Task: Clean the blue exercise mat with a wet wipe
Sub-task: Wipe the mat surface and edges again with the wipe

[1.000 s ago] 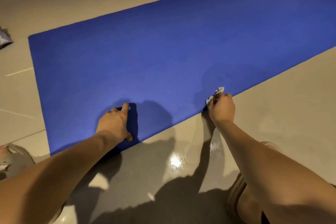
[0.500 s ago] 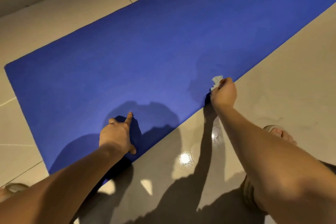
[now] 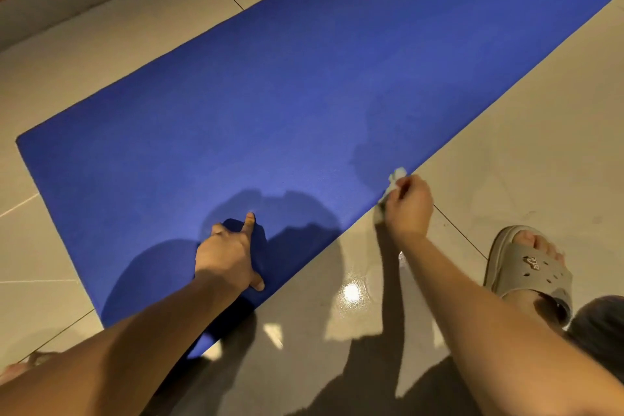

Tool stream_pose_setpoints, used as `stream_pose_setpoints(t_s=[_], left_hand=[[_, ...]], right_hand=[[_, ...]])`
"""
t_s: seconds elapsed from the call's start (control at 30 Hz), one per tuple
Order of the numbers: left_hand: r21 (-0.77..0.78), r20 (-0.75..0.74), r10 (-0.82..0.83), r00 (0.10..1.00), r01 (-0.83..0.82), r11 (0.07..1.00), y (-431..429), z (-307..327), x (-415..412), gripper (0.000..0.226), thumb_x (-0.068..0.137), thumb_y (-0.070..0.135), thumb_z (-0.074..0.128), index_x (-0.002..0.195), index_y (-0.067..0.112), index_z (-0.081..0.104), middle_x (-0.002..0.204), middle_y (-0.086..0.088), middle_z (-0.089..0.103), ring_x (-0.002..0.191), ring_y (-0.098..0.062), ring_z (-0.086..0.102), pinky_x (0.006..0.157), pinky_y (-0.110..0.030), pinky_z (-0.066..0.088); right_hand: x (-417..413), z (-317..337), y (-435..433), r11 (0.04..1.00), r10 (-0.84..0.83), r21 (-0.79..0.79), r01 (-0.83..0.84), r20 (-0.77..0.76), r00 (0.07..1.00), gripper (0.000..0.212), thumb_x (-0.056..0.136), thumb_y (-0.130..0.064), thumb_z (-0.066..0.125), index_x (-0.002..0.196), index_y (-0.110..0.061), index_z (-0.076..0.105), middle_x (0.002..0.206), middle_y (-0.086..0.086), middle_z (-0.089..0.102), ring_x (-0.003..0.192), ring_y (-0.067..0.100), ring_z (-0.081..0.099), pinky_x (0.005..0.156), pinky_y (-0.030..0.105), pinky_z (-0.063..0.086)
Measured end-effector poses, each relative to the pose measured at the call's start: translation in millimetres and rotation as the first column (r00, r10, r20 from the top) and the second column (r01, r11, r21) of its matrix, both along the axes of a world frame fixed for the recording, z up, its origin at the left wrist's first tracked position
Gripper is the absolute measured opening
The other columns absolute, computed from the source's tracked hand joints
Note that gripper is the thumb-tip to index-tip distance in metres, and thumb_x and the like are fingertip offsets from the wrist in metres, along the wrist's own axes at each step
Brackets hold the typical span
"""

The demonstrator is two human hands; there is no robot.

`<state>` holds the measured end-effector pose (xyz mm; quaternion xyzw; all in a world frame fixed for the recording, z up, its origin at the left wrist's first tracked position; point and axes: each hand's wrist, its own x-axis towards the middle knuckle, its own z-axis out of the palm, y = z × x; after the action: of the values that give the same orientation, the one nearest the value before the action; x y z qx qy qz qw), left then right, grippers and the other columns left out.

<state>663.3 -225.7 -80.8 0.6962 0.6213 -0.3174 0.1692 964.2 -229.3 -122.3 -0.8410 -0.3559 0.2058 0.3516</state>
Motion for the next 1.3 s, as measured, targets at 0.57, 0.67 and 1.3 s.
stream_pose_setpoints(t_s=[0.57, 0.67, 1.3], left_hand=[[-0.003, 0.007, 0.016, 1.0, -0.016, 1.0, -1, -4, 1, 0.144, 0.062, 0.061, 0.089, 0.162, 0.035, -0.013, 0.129, -0.021, 0.041, 0.061, -0.018, 0.042, 0.046, -0.028, 0.035], [-0.005, -0.005, 0.016, 1.0, -0.016, 1.0, -1, -2, 1, 0.144, 0.063, 0.061, 0.088, 0.161, 0.035, -0.013, 0.131, -0.022, 0.04, 0.06, -0.018, 0.044, 0.045, -0.028, 0.035], [0.011, -0.013, -0.011, 1.0, 0.011, 1.0, -2, -3, 1, 0.144, 0.063, 0.062, 0.088, 0.162, 0.033, -0.013, 0.132, -0.023, 0.04, 0.059, -0.016, 0.045, 0.044, -0.027, 0.031]], right_hand=[[-12, -11, -7, 0.997, -0.029, -0.077, 0.021, -0.104, 0.994, 0.014, 0.094, -0.009, 0.053, 0.08, -0.01, 0.055, 0.078, -0.003, 0.065, 0.072, 0.007, 0.066, 0.06, 0.016, 0.042], [-25, -14, -10, 0.998, -0.012, -0.07, 0.005, -0.109, 0.994, 0.011, 0.094, -0.016, 0.055, 0.083, -0.014, 0.054, 0.088, 0.003, 0.065, 0.076, 0.017, 0.063, 0.066, 0.022, 0.042], [-98, -27, -64, 0.883, 0.468, 0.02, -0.468, 0.013, 0.884, 0.011, 0.089, -0.009, 0.057, 0.079, -0.012, 0.055, 0.083, 0.002, 0.057, 0.074, 0.023, 0.052, 0.068, 0.042, 0.047]])
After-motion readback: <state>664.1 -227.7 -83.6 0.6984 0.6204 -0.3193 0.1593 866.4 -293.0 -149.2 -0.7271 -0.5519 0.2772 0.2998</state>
